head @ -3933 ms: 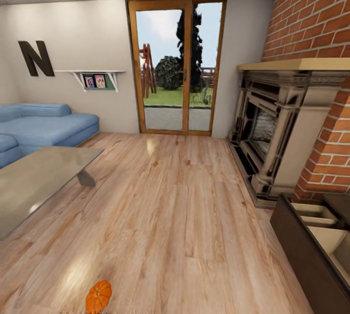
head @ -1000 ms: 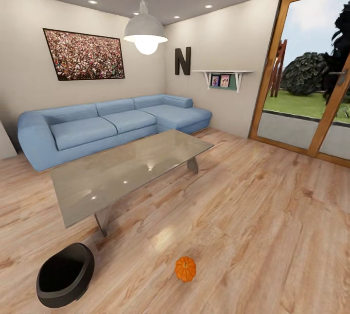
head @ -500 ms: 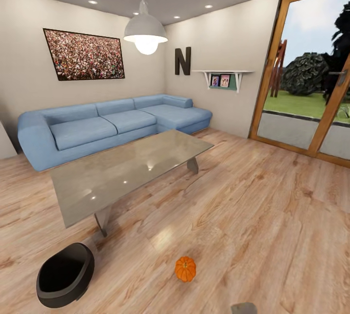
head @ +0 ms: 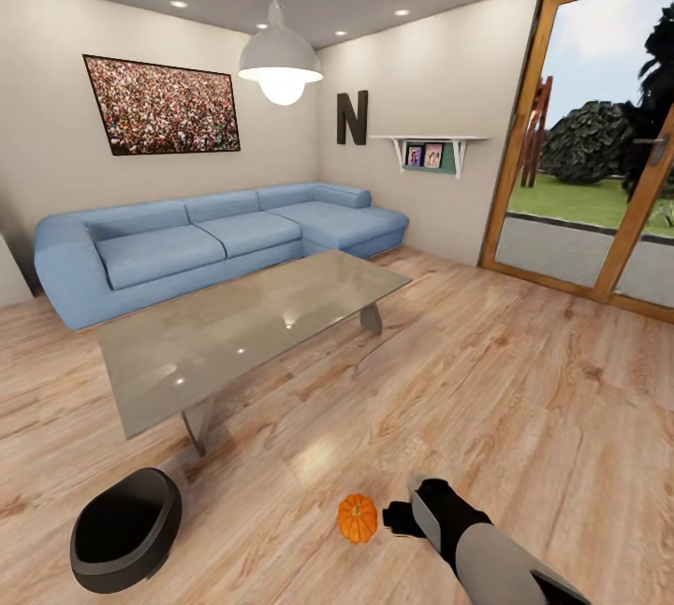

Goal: Place each of the two pumpkins and all three candles from the living room inside a cabinet in the living room (use any cabinet), then make sure every cabinet is closed, and position the cauldron so it is next to a table in the living room.

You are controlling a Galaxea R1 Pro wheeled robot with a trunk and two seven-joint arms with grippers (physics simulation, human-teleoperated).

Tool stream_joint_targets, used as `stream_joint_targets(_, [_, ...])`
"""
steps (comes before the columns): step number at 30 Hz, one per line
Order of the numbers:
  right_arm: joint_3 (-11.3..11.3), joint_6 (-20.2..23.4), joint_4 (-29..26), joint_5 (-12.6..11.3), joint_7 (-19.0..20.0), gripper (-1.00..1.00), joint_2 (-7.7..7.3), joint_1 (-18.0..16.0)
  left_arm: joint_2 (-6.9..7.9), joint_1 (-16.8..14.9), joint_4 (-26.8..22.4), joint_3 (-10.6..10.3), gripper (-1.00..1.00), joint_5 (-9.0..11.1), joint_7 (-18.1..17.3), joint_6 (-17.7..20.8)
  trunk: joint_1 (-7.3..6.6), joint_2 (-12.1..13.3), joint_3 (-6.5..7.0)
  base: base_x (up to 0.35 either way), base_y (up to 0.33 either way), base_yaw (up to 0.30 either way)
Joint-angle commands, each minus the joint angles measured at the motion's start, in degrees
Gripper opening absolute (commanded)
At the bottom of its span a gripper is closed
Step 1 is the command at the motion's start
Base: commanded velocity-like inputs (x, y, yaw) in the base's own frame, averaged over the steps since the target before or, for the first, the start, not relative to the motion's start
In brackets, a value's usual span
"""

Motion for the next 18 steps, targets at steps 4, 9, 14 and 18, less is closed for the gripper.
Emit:
stream_joint_targets(4, [-0.24, -2.06, 0.08, 0.39, 1.62, 1.00, 0.06, -0.36, 2.36, -0.16, -0.04, -0.19, 1.00, 0.50, -5.74, -7.71, -0.01, -0.03, -0.06, 0.000, 0.000, 0.000])
stream_joint_targets(9, [-0.19, -3.94, 0.59, 0.05, 3.73, 1.00, 0.06, -0.43, 2.16, -0.19, -0.60, -0.39, 1.00, -0.11, -6.66, -16.77, -0.01, -0.03, -0.06, 0.000, 0.000, 0.000])
stream_joint_targets(14, [-0.22, -11.92, 4.91, -0.11, 4.47, 1.00, 0.06, -0.44, 0.25, -0.20, -1.44, -0.52, 1.00, -0.33, -4.30, -23.78, 0.87, -1.63, -0.78, 0.000, 0.000, 0.000])
stream_joint_targets(18, [-0.17, -16.05, 6.84, -0.05, 4.63, 1.00, 0.06, -0.44, -0.02, -0.20, -1.76, -0.54, 1.00, -0.25, -3.54, -28.82, 1.75, -3.24, -1.49, 0.000, 0.000, 0.000])
